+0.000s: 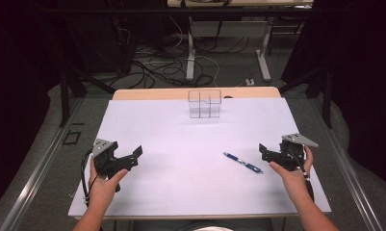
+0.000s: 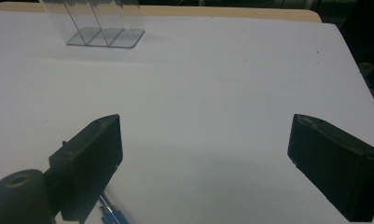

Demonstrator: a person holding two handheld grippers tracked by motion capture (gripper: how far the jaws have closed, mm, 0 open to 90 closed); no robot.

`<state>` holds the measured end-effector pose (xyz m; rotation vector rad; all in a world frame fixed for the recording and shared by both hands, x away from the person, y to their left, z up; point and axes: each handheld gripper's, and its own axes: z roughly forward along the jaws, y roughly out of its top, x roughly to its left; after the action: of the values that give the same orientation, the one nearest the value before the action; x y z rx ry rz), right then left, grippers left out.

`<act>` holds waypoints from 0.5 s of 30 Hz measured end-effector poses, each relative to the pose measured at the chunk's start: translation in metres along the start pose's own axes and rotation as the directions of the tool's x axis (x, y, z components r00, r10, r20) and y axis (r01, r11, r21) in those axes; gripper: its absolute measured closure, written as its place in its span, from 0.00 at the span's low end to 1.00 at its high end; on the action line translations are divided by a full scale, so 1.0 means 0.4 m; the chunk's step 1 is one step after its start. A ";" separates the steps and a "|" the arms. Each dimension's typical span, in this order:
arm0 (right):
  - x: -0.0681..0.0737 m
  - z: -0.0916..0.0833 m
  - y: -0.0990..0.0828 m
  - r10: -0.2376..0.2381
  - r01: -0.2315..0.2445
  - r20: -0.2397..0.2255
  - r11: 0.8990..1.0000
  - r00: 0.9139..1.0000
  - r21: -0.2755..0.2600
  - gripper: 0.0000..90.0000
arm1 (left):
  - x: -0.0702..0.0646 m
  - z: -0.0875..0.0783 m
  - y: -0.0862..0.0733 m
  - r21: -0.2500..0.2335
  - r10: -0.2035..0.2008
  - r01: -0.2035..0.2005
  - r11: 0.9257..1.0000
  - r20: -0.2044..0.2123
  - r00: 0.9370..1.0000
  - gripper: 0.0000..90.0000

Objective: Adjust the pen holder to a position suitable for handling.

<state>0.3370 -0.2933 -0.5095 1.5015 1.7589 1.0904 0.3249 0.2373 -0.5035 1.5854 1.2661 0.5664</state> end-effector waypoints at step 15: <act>0.042 0.013 0.013 -0.109 0.109 -0.040 0.994 0.993 -0.010 0.29 | -0.001 -0.009 0.002 -0.019 0.032 -0.032 0.999 0.018 0.999 0.01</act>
<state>0.3405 -0.2755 -0.5064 1.3702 1.8393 1.0781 0.3221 0.2384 -0.5011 1.5943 1.2199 0.5808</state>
